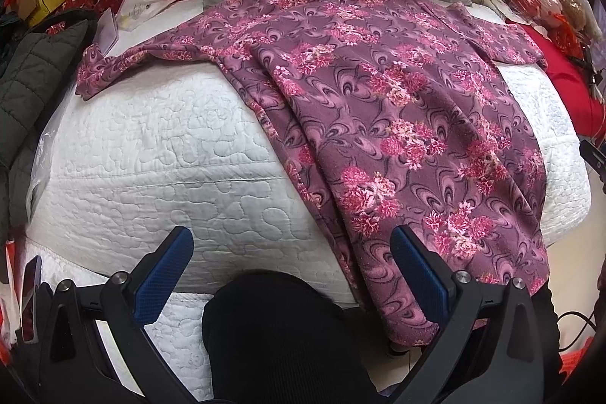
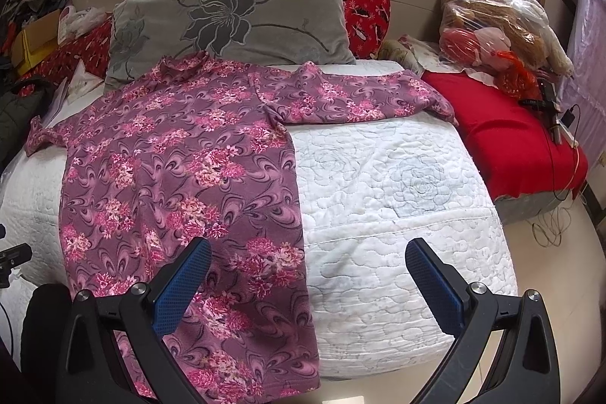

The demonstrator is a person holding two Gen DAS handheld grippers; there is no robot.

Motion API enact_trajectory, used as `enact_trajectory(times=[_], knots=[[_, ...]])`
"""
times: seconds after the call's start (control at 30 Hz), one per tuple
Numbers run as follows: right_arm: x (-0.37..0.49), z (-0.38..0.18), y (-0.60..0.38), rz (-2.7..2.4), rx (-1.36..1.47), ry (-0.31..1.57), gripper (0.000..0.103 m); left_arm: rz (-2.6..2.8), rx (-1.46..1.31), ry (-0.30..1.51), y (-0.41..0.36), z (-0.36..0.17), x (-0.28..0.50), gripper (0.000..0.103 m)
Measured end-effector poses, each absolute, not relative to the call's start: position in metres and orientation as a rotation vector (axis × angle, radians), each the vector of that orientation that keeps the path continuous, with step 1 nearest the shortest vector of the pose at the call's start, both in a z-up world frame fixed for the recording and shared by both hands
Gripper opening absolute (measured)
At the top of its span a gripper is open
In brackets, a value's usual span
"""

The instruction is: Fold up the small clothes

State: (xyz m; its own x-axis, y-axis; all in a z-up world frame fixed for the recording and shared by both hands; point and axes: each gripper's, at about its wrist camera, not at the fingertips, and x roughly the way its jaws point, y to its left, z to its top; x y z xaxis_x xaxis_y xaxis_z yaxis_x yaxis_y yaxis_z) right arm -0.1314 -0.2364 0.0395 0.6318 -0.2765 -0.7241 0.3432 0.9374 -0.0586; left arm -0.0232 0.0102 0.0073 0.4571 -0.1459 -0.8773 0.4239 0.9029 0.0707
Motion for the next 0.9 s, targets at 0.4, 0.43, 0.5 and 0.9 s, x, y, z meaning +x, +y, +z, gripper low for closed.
enact_trajectory(times=[0.4, 0.43, 0.5, 0.9], knots=[[-0.131, 0.039, -0.243, -0.355, 0.115, 0.804, 0.102, -0.370, 0.312, 1.085, 0.002, 0.001, -0.021, 0.103], [-0.131, 0.039, -0.244, -0.354, 0.116, 0.803, 0.102, -0.371, 0.314, 1.087, 0.001, 0.000, -0.021, 0.103], [-0.131, 0.038, -0.244, -0.352, 0.118, 0.801, 0.102, -0.372, 0.313, 1.092, 0.000, 0.000, -0.020, 0.103], [-0.125, 0.036, -0.247, -0.356, 0.125, 0.809, 0.102, -0.373, 0.313, 1.118, -0.004, -0.005, -0.015, 0.103]])
